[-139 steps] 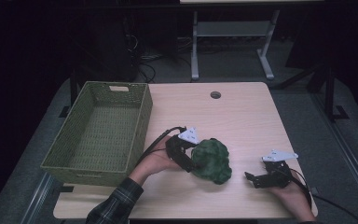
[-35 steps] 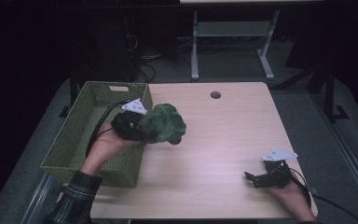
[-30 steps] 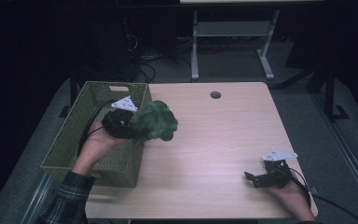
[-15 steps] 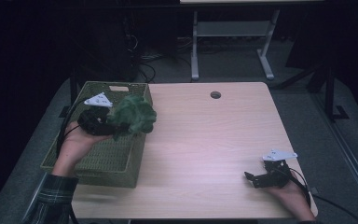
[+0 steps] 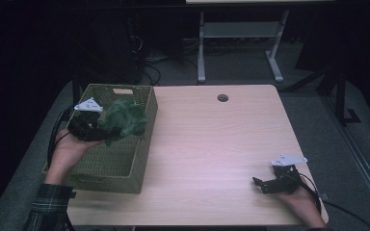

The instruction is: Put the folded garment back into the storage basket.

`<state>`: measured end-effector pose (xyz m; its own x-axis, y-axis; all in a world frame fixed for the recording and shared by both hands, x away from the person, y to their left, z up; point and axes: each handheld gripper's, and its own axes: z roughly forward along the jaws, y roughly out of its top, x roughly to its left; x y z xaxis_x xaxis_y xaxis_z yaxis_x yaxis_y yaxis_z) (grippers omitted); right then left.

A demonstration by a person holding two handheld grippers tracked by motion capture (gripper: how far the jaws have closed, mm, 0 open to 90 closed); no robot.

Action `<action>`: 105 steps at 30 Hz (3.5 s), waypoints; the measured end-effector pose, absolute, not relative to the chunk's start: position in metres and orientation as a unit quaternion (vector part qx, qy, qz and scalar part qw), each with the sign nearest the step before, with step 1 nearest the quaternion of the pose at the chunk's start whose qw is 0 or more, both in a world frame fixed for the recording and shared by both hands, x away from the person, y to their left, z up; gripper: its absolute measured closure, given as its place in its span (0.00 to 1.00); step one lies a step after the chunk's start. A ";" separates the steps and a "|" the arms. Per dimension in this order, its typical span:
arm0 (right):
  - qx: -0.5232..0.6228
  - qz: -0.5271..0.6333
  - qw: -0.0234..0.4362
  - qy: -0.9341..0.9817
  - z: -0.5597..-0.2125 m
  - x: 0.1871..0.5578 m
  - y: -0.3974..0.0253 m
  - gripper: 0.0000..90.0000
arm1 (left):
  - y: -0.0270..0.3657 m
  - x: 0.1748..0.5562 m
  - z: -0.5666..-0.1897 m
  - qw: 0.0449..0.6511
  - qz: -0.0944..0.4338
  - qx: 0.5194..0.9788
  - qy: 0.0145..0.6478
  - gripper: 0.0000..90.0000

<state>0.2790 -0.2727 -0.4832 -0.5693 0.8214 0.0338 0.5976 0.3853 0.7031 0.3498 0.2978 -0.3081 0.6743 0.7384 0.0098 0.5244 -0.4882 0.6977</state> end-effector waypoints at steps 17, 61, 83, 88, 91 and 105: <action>0.435 0.344 0.162 0.816 -0.483 0.279 -0.273 0.03 | 0.328 0.359 -0.347 0.308 0.156 0.836 0.426 0.74; 0.432 0.345 0.164 0.817 -0.483 0.279 -0.273 0.03 | 0.335 0.382 -0.397 0.277 0.139 0.838 0.449 0.21; 0.433 0.345 0.164 0.817 -0.483 0.279 -0.273 0.03 | 0.301 0.373 -0.351 0.354 0.159 0.812 0.436 0.14; 0.433 0.345 0.164 0.817 -0.483 0.279 -0.273 0.03 | 0.284 0.370 -0.342 0.366 0.158 0.814 0.423 0.15; 0.433 0.345 0.164 0.817 -0.483 0.279 -0.273 0.03 | 0.273 0.370 -0.337 0.371 0.156 0.817 0.412 0.15; 0.433 0.344 0.164 0.817 -0.483 0.279 -0.273 0.03 | 0.213 0.365 -0.328 0.394 0.148 0.830 0.366 0.15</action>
